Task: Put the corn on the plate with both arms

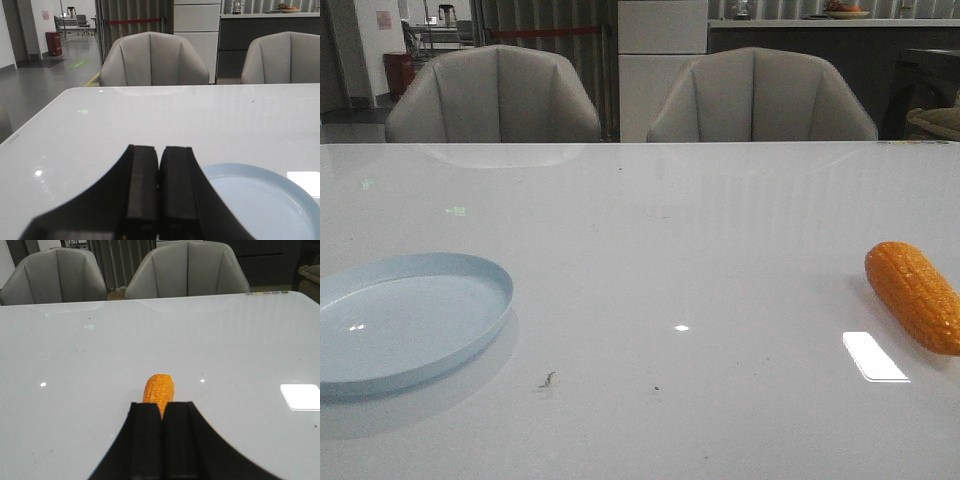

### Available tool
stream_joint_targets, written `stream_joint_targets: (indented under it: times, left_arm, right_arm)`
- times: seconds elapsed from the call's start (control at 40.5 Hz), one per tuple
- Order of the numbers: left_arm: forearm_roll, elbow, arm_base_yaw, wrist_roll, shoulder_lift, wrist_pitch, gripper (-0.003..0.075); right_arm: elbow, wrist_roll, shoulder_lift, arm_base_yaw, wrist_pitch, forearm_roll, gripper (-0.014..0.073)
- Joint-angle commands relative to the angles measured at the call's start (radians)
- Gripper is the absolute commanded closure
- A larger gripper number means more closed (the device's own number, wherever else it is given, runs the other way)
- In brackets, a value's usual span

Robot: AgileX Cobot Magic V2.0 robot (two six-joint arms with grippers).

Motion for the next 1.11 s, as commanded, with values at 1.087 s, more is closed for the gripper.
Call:
stream_joint_targets:
  times: [1.087]
  left_arm:
    - [-0.007, 0.037, 0.004, -0.009, -0.009, -0.219, 0.0627]
  right_arm:
    - [-0.021, -0.006, -0.026, -0.004, -0.147, -0.008, 0.0543]
